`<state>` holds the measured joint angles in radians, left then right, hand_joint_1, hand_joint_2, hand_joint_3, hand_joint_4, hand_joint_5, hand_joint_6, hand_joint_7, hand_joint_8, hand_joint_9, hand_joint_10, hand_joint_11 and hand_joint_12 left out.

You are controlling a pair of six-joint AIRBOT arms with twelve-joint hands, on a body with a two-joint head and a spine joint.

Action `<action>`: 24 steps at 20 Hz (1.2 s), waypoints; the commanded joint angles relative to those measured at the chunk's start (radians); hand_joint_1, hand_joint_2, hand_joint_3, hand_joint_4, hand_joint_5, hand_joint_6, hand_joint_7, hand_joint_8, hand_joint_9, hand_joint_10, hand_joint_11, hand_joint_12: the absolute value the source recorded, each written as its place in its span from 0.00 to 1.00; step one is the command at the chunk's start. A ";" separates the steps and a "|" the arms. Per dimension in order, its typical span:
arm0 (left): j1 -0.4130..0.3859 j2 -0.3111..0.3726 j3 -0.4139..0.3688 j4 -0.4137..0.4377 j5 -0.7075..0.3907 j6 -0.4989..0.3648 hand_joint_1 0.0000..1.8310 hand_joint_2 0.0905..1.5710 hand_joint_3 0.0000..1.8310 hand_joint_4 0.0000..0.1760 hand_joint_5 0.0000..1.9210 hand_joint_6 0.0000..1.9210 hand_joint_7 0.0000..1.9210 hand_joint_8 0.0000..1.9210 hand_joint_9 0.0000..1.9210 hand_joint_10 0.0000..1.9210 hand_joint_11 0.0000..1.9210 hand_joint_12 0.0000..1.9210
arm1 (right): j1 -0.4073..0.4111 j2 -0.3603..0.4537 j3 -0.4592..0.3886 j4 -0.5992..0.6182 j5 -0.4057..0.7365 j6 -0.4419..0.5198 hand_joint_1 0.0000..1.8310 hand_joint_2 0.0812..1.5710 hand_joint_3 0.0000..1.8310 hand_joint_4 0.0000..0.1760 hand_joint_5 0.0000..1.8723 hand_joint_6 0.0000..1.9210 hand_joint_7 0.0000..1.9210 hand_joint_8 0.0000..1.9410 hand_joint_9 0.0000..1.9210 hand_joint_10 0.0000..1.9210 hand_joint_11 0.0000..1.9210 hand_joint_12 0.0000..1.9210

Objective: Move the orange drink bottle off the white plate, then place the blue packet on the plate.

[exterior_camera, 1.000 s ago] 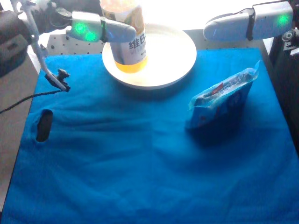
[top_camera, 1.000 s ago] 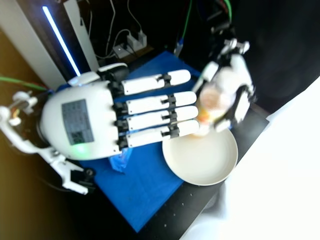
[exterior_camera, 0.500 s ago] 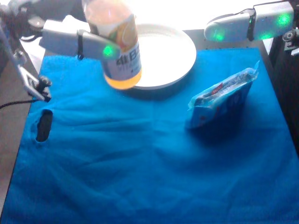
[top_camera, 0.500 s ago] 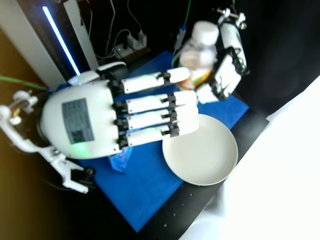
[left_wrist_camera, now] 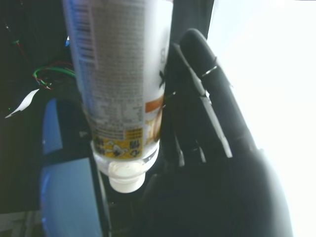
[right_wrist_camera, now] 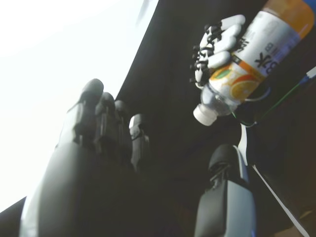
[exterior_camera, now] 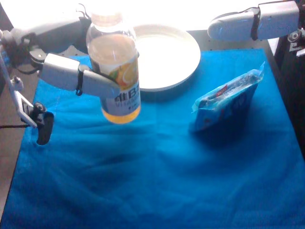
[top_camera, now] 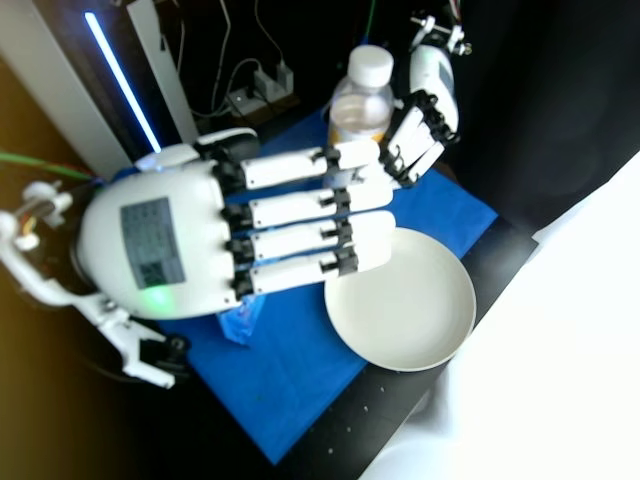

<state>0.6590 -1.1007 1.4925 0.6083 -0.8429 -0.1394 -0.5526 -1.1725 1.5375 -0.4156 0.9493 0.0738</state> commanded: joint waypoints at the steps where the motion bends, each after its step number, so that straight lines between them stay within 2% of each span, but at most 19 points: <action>1: -0.005 -0.001 -0.003 -0.072 -0.101 -0.020 0.66 0.70 0.00 0.07 0.51 0.48 0.51 0.56 0.61 0.02 0.40 0.42 | 0.019 0.000 -0.001 0.056 0.107 0.006 0.32 0.54 0.00 0.64 0.15 0.00 0.09 0.00 0.09 0.00 0.00 0.25; 2: -0.004 -0.004 -0.003 -0.064 -0.099 -0.021 0.65 0.71 0.00 0.21 0.49 0.53 0.49 0.56 0.59 0.00 0.38 0.41 | 0.019 0.000 -0.001 0.056 0.107 0.006 0.32 0.54 0.00 0.58 0.15 0.00 0.10 0.00 0.09 0.00 0.00 0.23; 3: -0.003 -0.007 -0.004 -0.054 -0.091 -0.022 0.65 0.72 0.00 0.20 0.47 0.55 0.48 0.58 0.58 0.00 0.35 0.47 | 0.019 0.000 -0.001 0.056 0.107 0.006 0.32 0.53 0.00 0.61 0.15 0.00 0.11 0.00 0.09 0.00 0.00 0.20; 4: -0.003 -0.008 -0.004 -0.047 -0.084 -0.022 0.66 0.71 0.00 0.00 0.49 0.49 0.48 0.62 0.58 0.00 0.30 0.56 | 0.019 -0.001 -0.002 0.056 0.107 0.006 0.31 0.53 0.00 0.56 0.15 0.00 0.10 0.00 0.09 0.00 0.00 0.21; 6: -0.003 -0.013 -0.004 -0.026 -0.060 -0.013 0.66 0.72 0.00 0.00 0.50 0.46 0.44 0.69 0.52 0.00 0.17 0.71 | 0.019 -0.002 -0.002 0.057 0.110 0.006 0.32 0.53 0.00 0.56 0.15 0.00 0.10 0.00 0.09 0.00 0.00 0.21; 7: -0.003 -0.014 -0.004 -0.021 -0.047 -0.003 0.66 0.72 0.00 0.00 0.50 0.46 0.44 0.69 0.52 0.00 0.17 0.71 | 0.019 -0.003 -0.002 0.057 0.111 0.006 0.32 0.53 0.00 0.56 0.15 0.00 0.10 0.00 0.09 0.00 0.00 0.21; 8: -0.002 -0.016 -0.004 -0.020 -0.041 -0.001 0.66 0.70 0.00 0.03 0.50 0.48 0.50 0.57 0.54 0.01 0.20 0.63 | 0.019 -0.003 -0.003 0.057 0.112 0.006 0.32 0.53 0.00 0.53 0.15 0.00 0.10 0.00 0.09 0.00 0.00 0.20; 10: 0.003 -0.020 -0.003 -0.018 -0.036 0.000 0.66 0.69 0.00 0.15 0.52 0.46 0.52 0.53 0.55 0.01 0.24 0.60 | 0.019 -0.003 -0.003 0.057 0.113 0.006 0.33 0.55 0.00 0.50 0.15 0.00 0.11 0.00 0.10 0.00 0.00 0.19; 11: 0.004 -0.021 -0.003 -0.016 -0.034 0.000 0.66 0.70 0.00 0.16 0.48 0.55 0.51 0.54 0.56 0.01 0.29 0.57 | 0.019 -0.003 -0.003 0.057 0.113 0.006 0.33 0.55 0.00 0.50 0.15 0.00 0.11 0.00 0.10 0.00 0.00 0.19; 12: 0.004 -0.023 -0.003 -0.011 -0.033 0.000 0.65 0.72 0.00 0.13 0.45 0.60 0.50 0.55 0.57 0.01 0.32 0.54 | 0.019 -0.003 -0.003 0.057 0.114 0.006 0.33 0.55 0.00 0.49 0.15 0.00 0.11 0.00 0.10 0.00 0.00 0.19; 13: 0.005 -0.023 -0.004 -0.009 -0.033 0.000 0.65 0.72 0.00 0.01 0.43 0.62 0.49 0.56 0.57 0.01 0.32 0.53 | 0.019 -0.003 -0.003 0.057 0.114 0.006 0.32 0.55 0.00 0.51 0.15 0.00 0.11 0.00 0.10 0.00 0.00 0.19; 16: 0.010 -0.026 -0.005 -0.003 -0.030 -0.001 0.66 0.73 0.00 0.00 0.40 0.65 0.50 0.55 0.56 0.00 0.30 0.52 | 0.019 -0.003 -0.003 0.057 0.114 0.006 0.31 0.55 0.00 0.53 0.15 0.00 0.12 0.00 0.10 0.00 0.01 0.20; 17: 0.011 -0.026 -0.006 0.002 -0.028 -0.002 0.66 0.72 0.00 0.00 0.43 0.60 0.50 0.57 0.57 0.01 0.29 0.57 | 0.019 -0.003 -0.003 0.057 0.114 0.006 0.32 0.56 0.00 0.47 0.16 0.00 0.12 0.00 0.11 0.00 0.00 0.22; 18: 0.012 -0.028 -0.006 0.005 -0.028 -0.003 0.58 0.71 0.00 0.31 0.47 0.57 0.48 0.28 0.56 0.00 0.26 0.59 | 0.019 -0.003 -0.003 0.057 0.114 0.006 0.31 0.56 0.00 0.49 0.15 0.00 0.12 0.00 0.11 0.00 0.00 0.24; 19: 0.012 -0.028 -0.006 0.006 -0.027 -0.005 0.56 0.72 0.00 0.52 0.46 0.58 0.50 0.11 0.51 0.00 0.23 0.56 | 0.019 -0.003 -0.003 0.057 0.114 0.006 0.32 0.55 0.00 0.51 0.15 0.00 0.12 0.00 0.10 0.00 0.00 0.22; 20: 0.013 -0.028 -0.007 0.008 -0.027 -0.005 0.48 0.67 0.00 0.00 0.42 0.26 0.49 0.04 0.46 0.00 0.18 0.53 | 0.019 -0.003 -0.003 0.057 0.114 0.006 0.32 0.55 0.00 0.50 0.15 0.00 0.11 0.00 0.10 0.00 0.00 0.20; 21: 0.015 -0.028 -0.009 0.012 -0.026 -0.005 0.47 0.64 0.00 0.00 0.44 0.10 0.48 0.01 0.43 0.00 0.16 0.50 | 0.019 -0.003 -0.003 0.057 0.114 0.006 0.31 0.54 0.00 0.51 0.15 0.00 0.11 0.00 0.09 0.00 0.00 0.20; 22: 0.017 -0.027 -0.010 0.014 -0.025 -0.005 0.42 0.63 0.00 0.00 0.44 0.05 0.47 0.00 0.42 0.00 0.17 0.48 | 0.019 -0.003 -0.003 0.057 0.114 0.006 0.31 0.54 0.00 0.45 0.15 0.00 0.11 0.00 0.09 0.00 0.00 0.20; 24: 0.025 -0.027 -0.015 0.014 -0.037 -0.018 0.38 0.60 0.00 0.00 0.42 0.01 0.44 0.00 0.40 0.00 0.16 0.43 | 0.019 -0.003 -0.003 0.054 0.114 0.006 0.32 0.55 0.00 0.45 0.15 0.00 0.12 0.00 0.09 0.00 0.00 0.23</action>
<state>0.6918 -1.1240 1.4818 0.6712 -0.7803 -0.1425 -0.5526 -1.1755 1.5356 -0.4149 0.9604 0.0738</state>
